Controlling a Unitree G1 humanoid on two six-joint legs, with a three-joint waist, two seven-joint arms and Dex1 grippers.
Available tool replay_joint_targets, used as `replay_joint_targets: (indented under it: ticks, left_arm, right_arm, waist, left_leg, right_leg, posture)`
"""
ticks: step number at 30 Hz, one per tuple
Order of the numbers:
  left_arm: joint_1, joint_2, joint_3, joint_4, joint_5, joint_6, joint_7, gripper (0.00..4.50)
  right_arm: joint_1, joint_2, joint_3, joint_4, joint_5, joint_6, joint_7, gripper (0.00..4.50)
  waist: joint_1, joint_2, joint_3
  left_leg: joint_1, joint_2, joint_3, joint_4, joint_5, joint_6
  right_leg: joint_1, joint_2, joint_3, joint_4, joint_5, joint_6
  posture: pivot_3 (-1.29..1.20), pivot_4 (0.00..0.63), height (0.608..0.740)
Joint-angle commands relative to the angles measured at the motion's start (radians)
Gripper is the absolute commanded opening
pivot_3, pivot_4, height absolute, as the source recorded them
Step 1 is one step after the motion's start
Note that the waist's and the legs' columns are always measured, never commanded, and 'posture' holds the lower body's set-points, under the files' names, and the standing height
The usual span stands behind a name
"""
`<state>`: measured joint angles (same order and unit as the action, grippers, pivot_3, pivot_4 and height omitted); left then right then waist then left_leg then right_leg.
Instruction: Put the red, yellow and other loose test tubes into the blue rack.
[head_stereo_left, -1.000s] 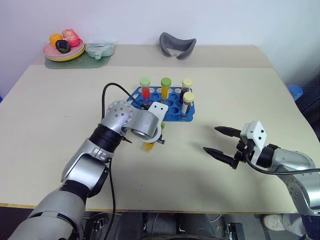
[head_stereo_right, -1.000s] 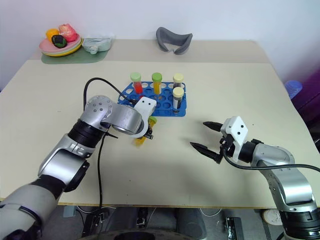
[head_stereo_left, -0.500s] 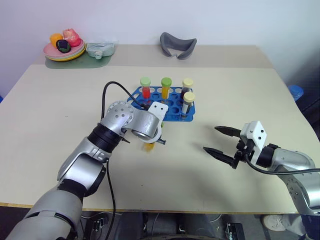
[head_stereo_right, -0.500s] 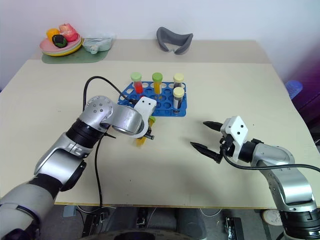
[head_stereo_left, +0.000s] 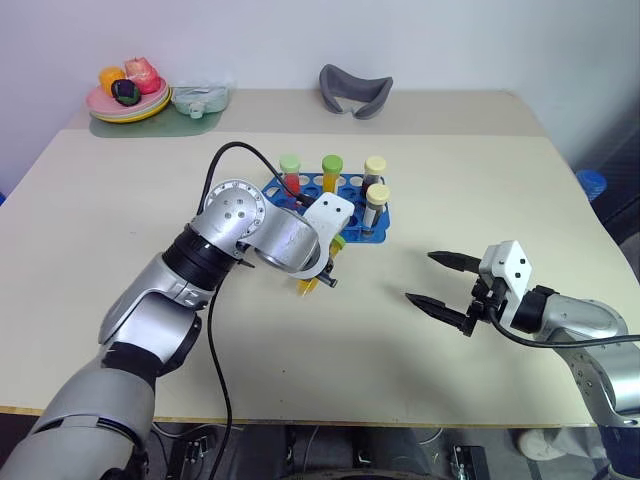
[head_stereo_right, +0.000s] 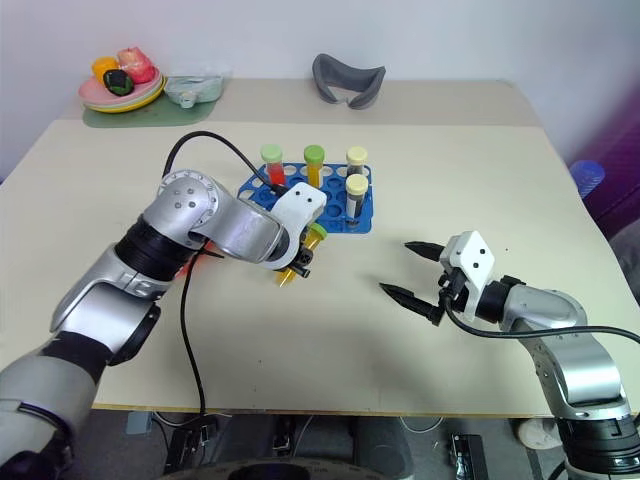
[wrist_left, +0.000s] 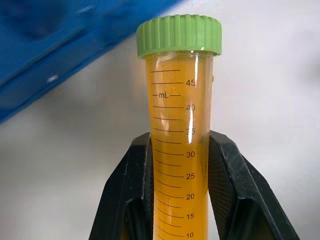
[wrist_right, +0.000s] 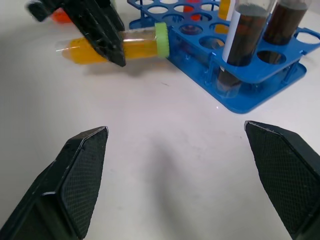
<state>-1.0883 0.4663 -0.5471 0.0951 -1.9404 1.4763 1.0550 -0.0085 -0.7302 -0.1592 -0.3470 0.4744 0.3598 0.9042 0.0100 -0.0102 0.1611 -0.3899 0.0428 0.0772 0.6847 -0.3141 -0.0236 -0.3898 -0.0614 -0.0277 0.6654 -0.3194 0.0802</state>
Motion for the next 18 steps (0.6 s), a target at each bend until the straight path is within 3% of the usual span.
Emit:
replay_joint_targets:
  ticks: [1, 4, 8, 10, 14, 18]
  left_arm:
    - [-0.008, 0.099, 0.041, -0.162, 0.135, 0.075, -0.207, 0.85]
    - [0.061, 0.192, 0.107, -0.384, 0.382, -0.017, -0.44, 0.85]
    - [0.258, 0.359, 0.149, -0.684, 0.858, -0.424, -0.787, 0.85]
    - [0.391, 0.4, 0.18, -0.732, 1.042, -0.616, -0.893, 0.85]
    - [0.626, 0.283, 0.319, -0.701, 1.155, -0.845, -0.993, 0.85]
    - [0.738, 0.054, 0.348, -0.614, 1.278, -0.99, -0.974, 0.85]
  right_arm:
    - [-0.023, -0.009, -0.012, -0.01, 0.003, 0.0, -0.003, 4.5]
    - [-0.021, -0.012, -0.018, -0.013, 0.003, 0.004, -0.004, 4.5]
    - [-0.012, -0.009, -0.025, -0.015, 0.001, 0.003, -0.014, 4.5]
    - [-0.008, -0.004, -0.023, -0.017, 0.0, 0.0, -0.019, 4.5]
    - [-0.004, 0.005, -0.015, -0.018, 0.001, -0.004, -0.027, 4.5]
    - [-0.022, 0.014, 0.002, -0.007, -0.002, -0.009, -0.027, 4.5]
  waist:
    - [-0.002, 0.0, 0.0]
    - [-0.002, 0.0, 0.0]
    - [0.002, 0.0, 0.0]
    - [0.003, 0.001, 0.0]
    - [0.008, 0.0, 0.0]
    - [0.011, 0.0, 0.0]
  left_leg:
    - [0.0, 0.0, 0.0, 0.0, 0.0, 0.0]
    - [0.0, 0.0, 0.0, -0.001, 0.001, -0.001]
    - [0.0, 0.0, 0.001, -0.001, 0.001, -0.001]
    - [0.0, 0.0, 0.002, -0.001, 0.001, -0.001]
    - [0.0, 0.0, 0.001, 0.0, 0.001, -0.001]
    - [-0.001, 0.002, 0.0, 0.001, 0.0, 0.0]
  right_leg:
    - [0.0, 0.0, 0.0, 0.0, 0.0, 0.0]
    - [0.0, 0.001, 0.0, 0.0, 0.0, 0.0]
    - [0.0, 0.001, -0.001, -0.001, 0.0, 0.0]
    - [0.0, 0.001, -0.001, -0.001, 0.0, 0.0]
    - [0.001, 0.0, -0.001, -0.001, 0.0, 0.0]
    - [0.001, -0.001, -0.001, -0.001, 0.0, 0.0]
  posture:
    - [0.0, 0.15, 0.735]
    - [0.0, 0.15, 0.735]
    - [0.0, 0.15, 0.735]
    - [0.0, 0.15, 0.735]
    - [0.0, 0.15, 0.735]
    - [0.0, 0.15, 0.735]
